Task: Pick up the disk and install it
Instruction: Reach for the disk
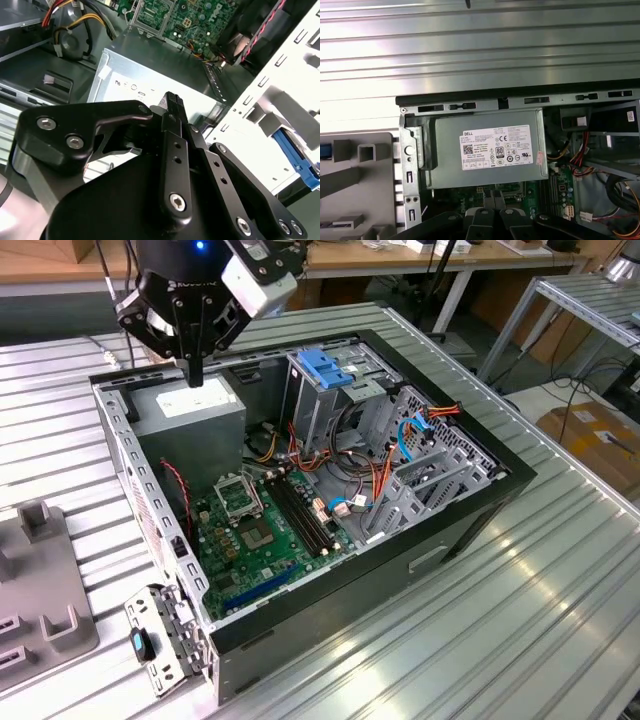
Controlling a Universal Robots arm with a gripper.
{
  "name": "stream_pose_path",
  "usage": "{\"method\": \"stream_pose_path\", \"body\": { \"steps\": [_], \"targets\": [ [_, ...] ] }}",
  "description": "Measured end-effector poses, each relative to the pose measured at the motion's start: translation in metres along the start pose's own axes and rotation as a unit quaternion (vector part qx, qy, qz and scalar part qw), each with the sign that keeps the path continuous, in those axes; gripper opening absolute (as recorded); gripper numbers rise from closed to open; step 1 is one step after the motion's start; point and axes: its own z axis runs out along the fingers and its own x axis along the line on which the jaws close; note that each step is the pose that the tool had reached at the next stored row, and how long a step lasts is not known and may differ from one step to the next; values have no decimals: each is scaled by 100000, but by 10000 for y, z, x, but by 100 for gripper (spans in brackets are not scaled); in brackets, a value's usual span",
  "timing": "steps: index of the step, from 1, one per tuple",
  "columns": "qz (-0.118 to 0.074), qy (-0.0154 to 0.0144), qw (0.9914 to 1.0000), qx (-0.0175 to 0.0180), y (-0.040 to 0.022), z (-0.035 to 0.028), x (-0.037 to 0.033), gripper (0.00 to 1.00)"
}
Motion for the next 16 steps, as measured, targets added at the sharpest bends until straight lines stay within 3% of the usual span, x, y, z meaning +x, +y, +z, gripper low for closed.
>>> {"method": "stream_pose_path", "body": {
  "steps": [5, 10, 16],
  "targets": [
    [-2, 1, 100000, 2, -9, -3, 117, 11],
    [-4, -1, 100000, -1, -22, -7, 294, 11],
    [-1, 3, 100000, 3, -33, -11, 435, 11]
  ]
}}
